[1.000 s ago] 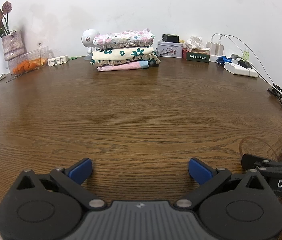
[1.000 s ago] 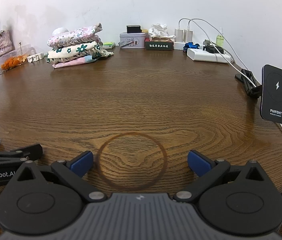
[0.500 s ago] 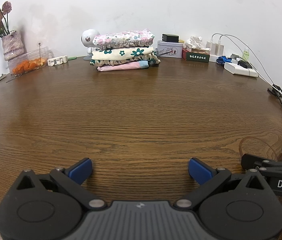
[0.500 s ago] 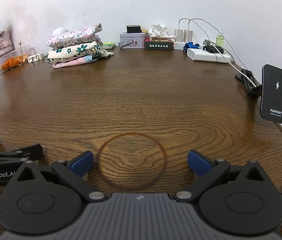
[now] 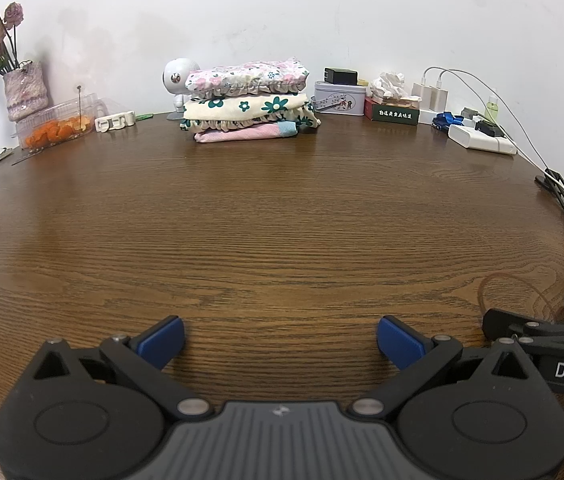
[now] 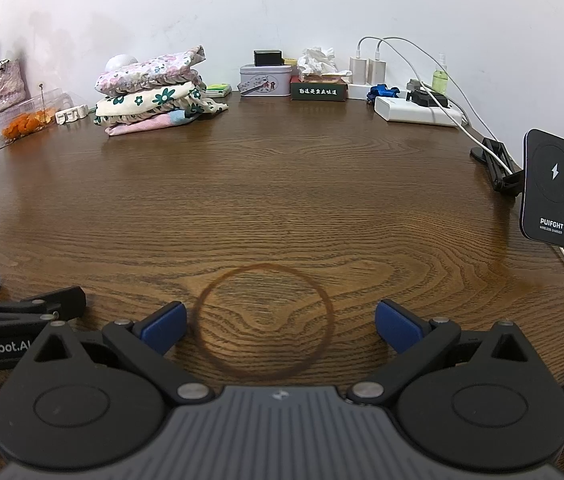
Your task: Fold clothes
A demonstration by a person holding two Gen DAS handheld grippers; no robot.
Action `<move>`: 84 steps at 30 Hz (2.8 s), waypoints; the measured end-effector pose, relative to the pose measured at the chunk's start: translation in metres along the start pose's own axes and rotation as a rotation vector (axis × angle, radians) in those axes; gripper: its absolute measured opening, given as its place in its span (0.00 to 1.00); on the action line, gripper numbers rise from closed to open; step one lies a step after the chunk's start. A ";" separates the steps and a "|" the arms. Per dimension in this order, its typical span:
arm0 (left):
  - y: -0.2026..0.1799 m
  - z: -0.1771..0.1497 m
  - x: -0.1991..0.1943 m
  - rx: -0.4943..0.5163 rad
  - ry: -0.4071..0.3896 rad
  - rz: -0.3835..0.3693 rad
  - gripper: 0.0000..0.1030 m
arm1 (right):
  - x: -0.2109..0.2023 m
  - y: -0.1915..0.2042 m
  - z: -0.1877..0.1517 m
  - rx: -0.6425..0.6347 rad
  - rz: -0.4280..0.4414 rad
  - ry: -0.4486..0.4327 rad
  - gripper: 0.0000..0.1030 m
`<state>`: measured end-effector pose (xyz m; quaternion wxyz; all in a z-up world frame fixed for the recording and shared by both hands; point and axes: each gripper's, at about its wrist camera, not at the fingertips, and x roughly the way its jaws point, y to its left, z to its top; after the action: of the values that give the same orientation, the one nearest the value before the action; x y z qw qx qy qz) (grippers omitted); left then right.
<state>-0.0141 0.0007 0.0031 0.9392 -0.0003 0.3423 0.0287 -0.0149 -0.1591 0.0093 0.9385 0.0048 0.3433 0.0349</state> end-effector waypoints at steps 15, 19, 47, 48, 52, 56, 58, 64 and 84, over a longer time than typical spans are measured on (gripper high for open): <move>-0.001 0.000 0.000 0.006 -0.001 -0.005 1.00 | -0.001 -0.002 0.000 0.003 0.017 -0.004 0.99; -0.001 0.000 0.000 0.006 -0.001 -0.005 1.00 | -0.001 -0.002 0.000 0.004 0.013 -0.003 0.99; -0.002 -0.001 0.001 0.011 -0.002 -0.011 1.00 | -0.002 -0.003 -0.001 0.014 0.006 -0.006 0.99; -0.002 -0.001 0.001 0.011 -0.002 -0.011 1.00 | -0.002 -0.003 -0.001 0.014 0.006 -0.006 0.99; -0.002 -0.001 0.001 0.011 -0.002 -0.011 1.00 | -0.002 -0.003 -0.001 0.013 0.006 -0.006 0.99; -0.001 -0.001 0.001 0.011 -0.002 -0.011 1.00 | -0.002 -0.003 -0.001 0.014 0.005 -0.006 0.99; -0.001 -0.001 0.001 0.011 -0.002 -0.011 1.00 | -0.001 -0.004 0.000 0.013 0.004 -0.005 0.99; -0.001 -0.001 0.001 0.011 -0.002 -0.011 1.00 | -0.001 -0.003 0.000 0.013 0.004 -0.006 0.99; -0.002 -0.002 0.001 0.011 -0.003 -0.011 1.00 | -0.001 -0.004 -0.001 0.017 0.010 -0.009 0.99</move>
<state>-0.0146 -0.0016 0.0015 0.9397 0.0030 0.3412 0.0216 -0.0158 -0.1631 0.0093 0.9398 0.0147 0.3393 0.0367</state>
